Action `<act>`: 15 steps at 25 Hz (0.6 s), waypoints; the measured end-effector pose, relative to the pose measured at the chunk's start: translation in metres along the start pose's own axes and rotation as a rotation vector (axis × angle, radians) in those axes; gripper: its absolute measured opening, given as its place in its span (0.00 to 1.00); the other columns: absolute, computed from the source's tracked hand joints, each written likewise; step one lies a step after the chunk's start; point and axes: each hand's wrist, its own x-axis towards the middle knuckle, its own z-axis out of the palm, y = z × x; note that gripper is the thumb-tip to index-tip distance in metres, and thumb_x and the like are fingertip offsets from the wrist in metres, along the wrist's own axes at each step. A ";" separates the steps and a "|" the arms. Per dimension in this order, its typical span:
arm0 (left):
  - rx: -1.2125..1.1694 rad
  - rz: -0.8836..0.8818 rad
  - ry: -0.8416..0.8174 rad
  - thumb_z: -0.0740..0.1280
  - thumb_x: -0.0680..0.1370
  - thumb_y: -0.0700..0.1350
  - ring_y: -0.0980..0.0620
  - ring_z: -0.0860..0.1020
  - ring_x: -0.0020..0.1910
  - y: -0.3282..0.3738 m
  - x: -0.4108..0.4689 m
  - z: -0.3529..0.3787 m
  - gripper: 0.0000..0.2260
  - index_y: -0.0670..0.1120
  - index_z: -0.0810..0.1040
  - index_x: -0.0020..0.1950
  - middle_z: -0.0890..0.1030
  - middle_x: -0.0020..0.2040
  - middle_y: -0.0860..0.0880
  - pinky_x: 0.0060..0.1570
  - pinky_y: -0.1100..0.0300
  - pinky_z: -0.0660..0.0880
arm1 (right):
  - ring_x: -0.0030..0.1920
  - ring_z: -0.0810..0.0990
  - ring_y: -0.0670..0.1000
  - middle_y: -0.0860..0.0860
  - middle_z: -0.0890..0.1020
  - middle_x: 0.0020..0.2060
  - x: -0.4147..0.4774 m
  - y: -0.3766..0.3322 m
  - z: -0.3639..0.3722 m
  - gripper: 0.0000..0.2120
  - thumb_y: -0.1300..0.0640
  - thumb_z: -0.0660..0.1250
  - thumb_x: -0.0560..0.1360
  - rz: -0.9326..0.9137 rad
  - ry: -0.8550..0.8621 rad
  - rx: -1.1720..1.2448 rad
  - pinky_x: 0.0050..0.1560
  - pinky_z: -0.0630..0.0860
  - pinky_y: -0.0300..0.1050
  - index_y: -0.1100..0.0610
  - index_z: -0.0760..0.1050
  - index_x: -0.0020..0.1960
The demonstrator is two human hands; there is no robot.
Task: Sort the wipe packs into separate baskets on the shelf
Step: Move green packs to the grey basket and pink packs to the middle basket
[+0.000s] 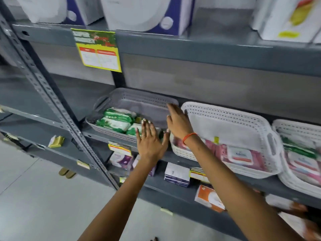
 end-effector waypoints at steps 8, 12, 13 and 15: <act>0.115 0.358 -0.037 0.41 0.76 0.65 0.53 0.41 0.76 0.124 -0.037 0.040 0.36 0.42 0.44 0.76 0.44 0.78 0.46 0.69 0.50 0.29 | 0.67 0.71 0.64 0.65 0.73 0.67 -0.093 0.152 -0.094 0.21 0.67 0.58 0.75 0.292 0.488 -0.002 0.70 0.68 0.59 0.66 0.69 0.68; 0.137 0.473 -0.041 0.29 0.69 0.66 0.54 0.42 0.76 0.147 -0.047 0.045 0.42 0.43 0.50 0.76 0.47 0.78 0.47 0.72 0.47 0.33 | 0.66 0.70 0.67 0.68 0.72 0.65 -0.132 0.244 -0.140 0.23 0.64 0.58 0.74 0.573 0.523 -0.103 0.68 0.69 0.58 0.69 0.66 0.68; 0.133 0.473 -0.040 0.29 0.69 0.66 0.54 0.42 0.76 0.148 -0.048 0.045 0.43 0.44 0.51 0.76 0.48 0.78 0.47 0.72 0.47 0.34 | 0.67 0.68 0.66 0.68 0.70 0.66 -0.137 0.265 -0.152 0.25 0.62 0.60 0.75 0.648 0.420 -0.159 0.69 0.67 0.58 0.68 0.64 0.70; 0.136 0.475 -0.038 0.29 0.68 0.67 0.53 0.42 0.76 0.147 -0.049 0.045 0.44 0.44 0.52 0.76 0.47 0.78 0.47 0.72 0.47 0.34 | 0.70 0.66 0.64 0.65 0.67 0.70 -0.135 0.300 -0.171 0.31 0.59 0.65 0.73 0.745 0.124 -0.264 0.72 0.65 0.57 0.64 0.59 0.73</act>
